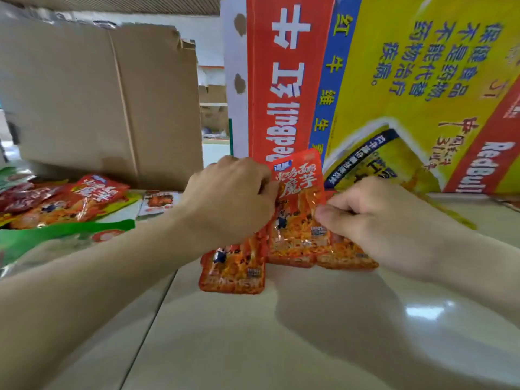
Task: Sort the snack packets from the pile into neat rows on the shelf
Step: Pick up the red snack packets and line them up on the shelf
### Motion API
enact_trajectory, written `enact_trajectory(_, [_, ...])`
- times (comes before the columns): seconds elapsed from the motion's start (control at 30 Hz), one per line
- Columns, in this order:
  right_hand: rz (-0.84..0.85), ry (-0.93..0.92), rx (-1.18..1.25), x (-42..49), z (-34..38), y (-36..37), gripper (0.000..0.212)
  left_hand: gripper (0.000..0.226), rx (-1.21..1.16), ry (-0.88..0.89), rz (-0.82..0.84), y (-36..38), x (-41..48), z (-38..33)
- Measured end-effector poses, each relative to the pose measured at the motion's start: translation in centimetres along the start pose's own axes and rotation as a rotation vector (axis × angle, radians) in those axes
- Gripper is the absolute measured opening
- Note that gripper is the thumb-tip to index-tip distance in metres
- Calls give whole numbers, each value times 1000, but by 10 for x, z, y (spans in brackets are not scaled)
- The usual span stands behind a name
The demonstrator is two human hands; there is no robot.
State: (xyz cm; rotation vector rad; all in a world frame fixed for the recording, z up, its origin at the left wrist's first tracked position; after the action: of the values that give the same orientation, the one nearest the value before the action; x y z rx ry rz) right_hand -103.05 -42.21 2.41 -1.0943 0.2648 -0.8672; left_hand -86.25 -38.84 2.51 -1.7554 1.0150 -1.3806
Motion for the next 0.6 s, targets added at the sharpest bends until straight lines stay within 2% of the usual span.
enact_trajectory(0.1, [47,43,-81,1,-4,10,48,31,103,8,39,6,-2,-2])
enact_trajectory(0.27, [51,94,-152,1,-10,18,46,32,148,28,59,10,-2,-2])
enact_trajectory(0.43, [1,73,-78,2,-16,34,24,34,200,53,122,14,-5,-5])
enact_trajectory(0.6, [30,144,-18,-2,-12,34,26,35,250,71,137,12,-6,-9])
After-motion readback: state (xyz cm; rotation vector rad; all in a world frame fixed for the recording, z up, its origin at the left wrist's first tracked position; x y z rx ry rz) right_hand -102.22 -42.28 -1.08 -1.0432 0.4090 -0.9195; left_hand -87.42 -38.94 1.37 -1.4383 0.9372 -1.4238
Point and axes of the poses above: each hand's wrist, its own x-axis towards the middle knuckle, its own y-axis out of the palm, z = x × y, the point moved 5 cm from there along x, towards the middle knuckle, and after that the axes turned 2 degrees about z, right-handed, at the moved point
